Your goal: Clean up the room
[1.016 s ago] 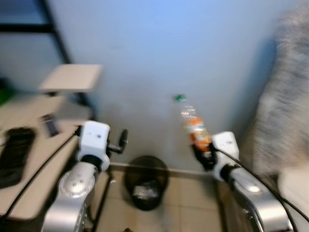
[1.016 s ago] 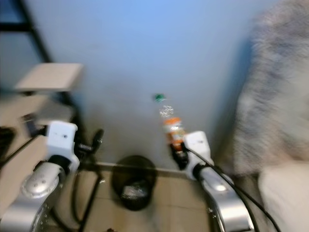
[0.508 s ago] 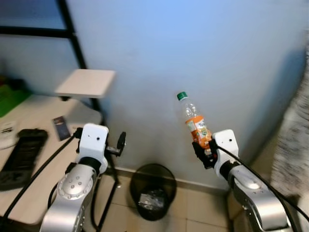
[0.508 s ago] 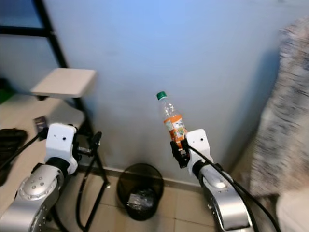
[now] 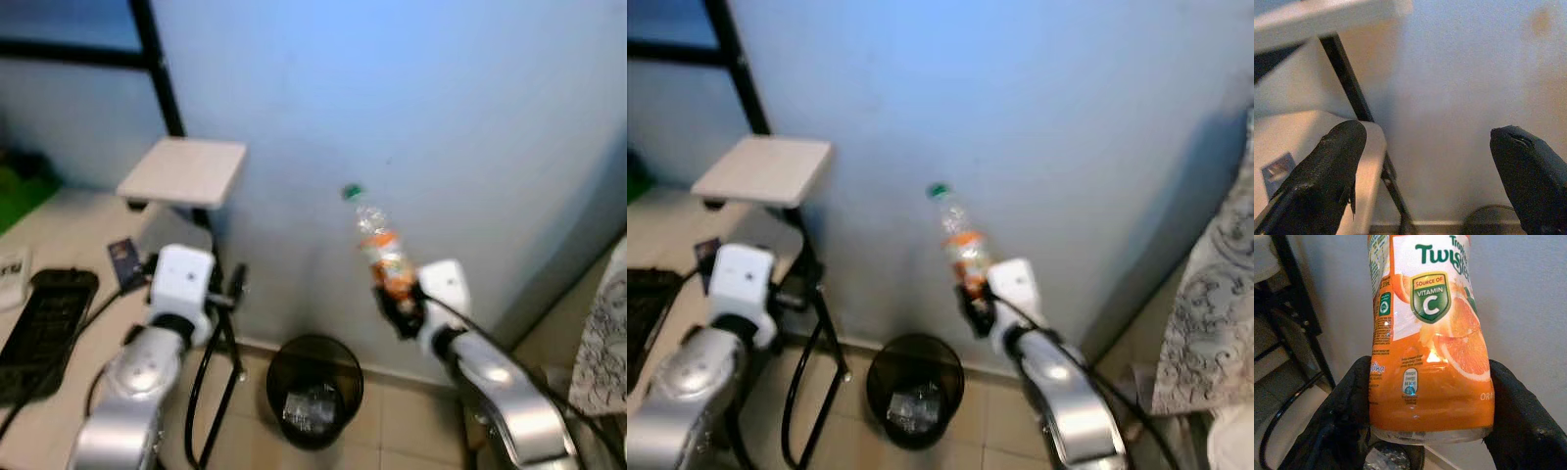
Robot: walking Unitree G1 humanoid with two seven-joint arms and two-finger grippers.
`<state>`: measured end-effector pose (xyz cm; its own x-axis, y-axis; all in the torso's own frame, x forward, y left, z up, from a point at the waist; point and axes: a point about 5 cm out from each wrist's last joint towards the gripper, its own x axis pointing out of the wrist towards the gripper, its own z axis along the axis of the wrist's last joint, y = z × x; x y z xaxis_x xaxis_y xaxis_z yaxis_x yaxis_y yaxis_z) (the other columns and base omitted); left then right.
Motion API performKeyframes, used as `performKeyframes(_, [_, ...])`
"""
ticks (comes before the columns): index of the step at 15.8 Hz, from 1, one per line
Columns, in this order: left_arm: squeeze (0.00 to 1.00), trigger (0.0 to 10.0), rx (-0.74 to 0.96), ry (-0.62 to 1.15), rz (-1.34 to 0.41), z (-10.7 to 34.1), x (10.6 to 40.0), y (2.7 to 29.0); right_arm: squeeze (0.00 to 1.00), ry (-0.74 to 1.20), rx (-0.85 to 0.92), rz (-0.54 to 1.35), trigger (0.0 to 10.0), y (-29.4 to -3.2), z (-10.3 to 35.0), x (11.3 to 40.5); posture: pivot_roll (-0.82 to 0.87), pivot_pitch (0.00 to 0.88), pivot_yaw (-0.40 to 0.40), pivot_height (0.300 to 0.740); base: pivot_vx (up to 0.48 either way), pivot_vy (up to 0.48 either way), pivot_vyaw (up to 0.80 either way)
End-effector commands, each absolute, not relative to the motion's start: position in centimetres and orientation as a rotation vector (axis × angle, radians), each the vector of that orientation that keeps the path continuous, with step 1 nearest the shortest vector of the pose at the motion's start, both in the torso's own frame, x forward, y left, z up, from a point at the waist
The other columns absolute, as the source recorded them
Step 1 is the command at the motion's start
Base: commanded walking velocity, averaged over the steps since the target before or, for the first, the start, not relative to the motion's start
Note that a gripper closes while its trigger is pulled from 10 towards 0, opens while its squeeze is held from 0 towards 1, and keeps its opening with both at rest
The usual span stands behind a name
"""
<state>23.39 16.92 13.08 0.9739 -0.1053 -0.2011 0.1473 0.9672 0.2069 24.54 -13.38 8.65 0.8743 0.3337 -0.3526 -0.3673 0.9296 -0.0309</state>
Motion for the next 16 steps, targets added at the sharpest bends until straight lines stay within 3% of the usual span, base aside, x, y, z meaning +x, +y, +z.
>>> performKeyframes(1, [0.00, 10.0, 0.217, 0.186, -0.149, 13.1, 23.5, 16.4, 0.00, 0.349, -0.118, 0.340, 10.0, -14.5, 8.7, 24.6, 0.03, 0.000, 0.033, 0.740, 0.255, 0.000, 0.00])
performKeyframes(7, [0.00, 10.0, 0.220, 0.190, -0.163, 13.1, 23.4, 16.3, 0.00, 0.352, -0.165, 0.387, 10.0, -14.8, 8.7, 24.6, 0.03, 0.000, 0.039, 0.740, 0.261, 0.000, 0.00])
performKeyframes(9, [0.00, 10.0, 0.222, 0.200, -0.164, 12.8, 23.2, 16.4, 0.00, 0.368, -0.203, 0.425, 10.0, -14.7, 8.5, 24.4, 0.03, 0.000, 0.038, 0.740, 0.261, 0.000, 0.80])
performKeyframes(12, [0.00, 10.0, 0.224, 0.210, -0.177, 12.6, 23.2, 16.3, 0.00, 0.401, -0.176, 0.385, 10.0, -15.3, 8.2, 24.5, 0.03, 0.000, 0.036, 0.740, 0.261, 0.000, 0.00])
performKeyframes(16, [0.00, 10.0, 0.265, 0.239, -0.273, 11.9, 23.0, 15.8, 0.00, 0.491, -0.319, 0.432, 10.0, -16.6, 7.0, 24.4, 0.02, 0.001, 0.033, 0.740, 0.128, 0.000, 0.00])
